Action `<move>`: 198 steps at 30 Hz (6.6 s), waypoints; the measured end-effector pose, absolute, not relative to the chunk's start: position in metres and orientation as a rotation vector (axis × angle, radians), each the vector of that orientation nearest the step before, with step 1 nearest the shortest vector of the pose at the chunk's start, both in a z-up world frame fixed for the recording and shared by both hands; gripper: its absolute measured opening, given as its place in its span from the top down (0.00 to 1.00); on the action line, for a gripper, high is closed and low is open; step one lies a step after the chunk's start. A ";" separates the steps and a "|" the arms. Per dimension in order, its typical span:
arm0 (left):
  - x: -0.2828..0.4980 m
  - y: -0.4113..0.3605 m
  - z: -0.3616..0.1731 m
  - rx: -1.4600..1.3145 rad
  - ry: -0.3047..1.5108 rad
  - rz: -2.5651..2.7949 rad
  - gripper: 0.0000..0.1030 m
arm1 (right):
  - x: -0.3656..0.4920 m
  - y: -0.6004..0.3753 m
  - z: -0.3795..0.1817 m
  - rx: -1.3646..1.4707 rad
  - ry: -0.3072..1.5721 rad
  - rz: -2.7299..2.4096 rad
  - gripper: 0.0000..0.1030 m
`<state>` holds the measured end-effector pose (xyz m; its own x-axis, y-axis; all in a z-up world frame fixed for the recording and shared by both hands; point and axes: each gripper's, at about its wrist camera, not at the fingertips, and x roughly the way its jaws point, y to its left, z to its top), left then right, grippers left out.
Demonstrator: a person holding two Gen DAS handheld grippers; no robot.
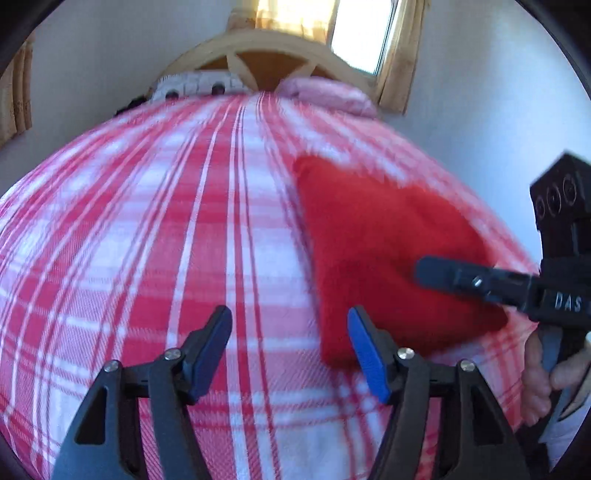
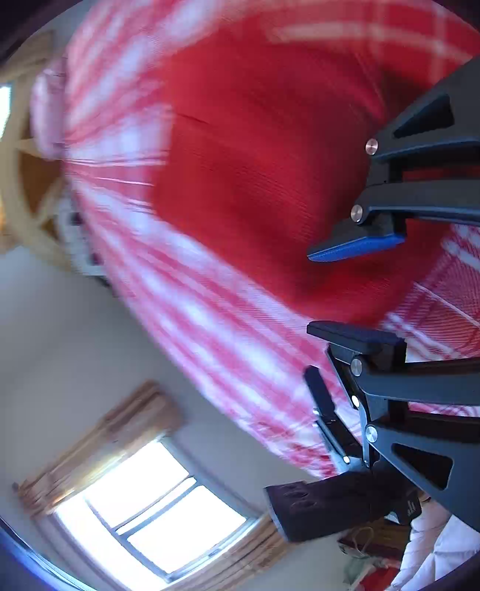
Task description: Fold small clothes
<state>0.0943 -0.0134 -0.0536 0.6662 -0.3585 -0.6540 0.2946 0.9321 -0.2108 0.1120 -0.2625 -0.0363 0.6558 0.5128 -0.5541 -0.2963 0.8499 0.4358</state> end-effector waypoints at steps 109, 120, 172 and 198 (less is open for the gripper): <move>0.246 -0.107 -0.079 0.097 0.868 -0.408 0.19 | 0.164 -0.362 -0.096 0.469 0.753 0.060 0.90; 0.216 -0.097 -0.061 0.168 0.812 -0.325 0.10 | 0.104 -0.358 -0.083 0.426 0.614 -0.206 0.37; 0.199 -0.082 -0.082 -0.201 0.973 -0.471 0.30 | 0.104 -0.348 -0.109 0.638 0.644 -0.036 0.35; 0.203 -0.084 -0.095 -0.247 0.968 -0.515 0.29 | 0.114 -0.336 -0.111 0.592 0.689 0.009 0.47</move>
<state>0.2031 -0.0842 -0.0949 0.4596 -0.5205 -0.7196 0.3052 0.8535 -0.4225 0.1141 -0.3358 -0.1108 0.7782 0.1978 -0.5961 0.1830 0.8365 0.5165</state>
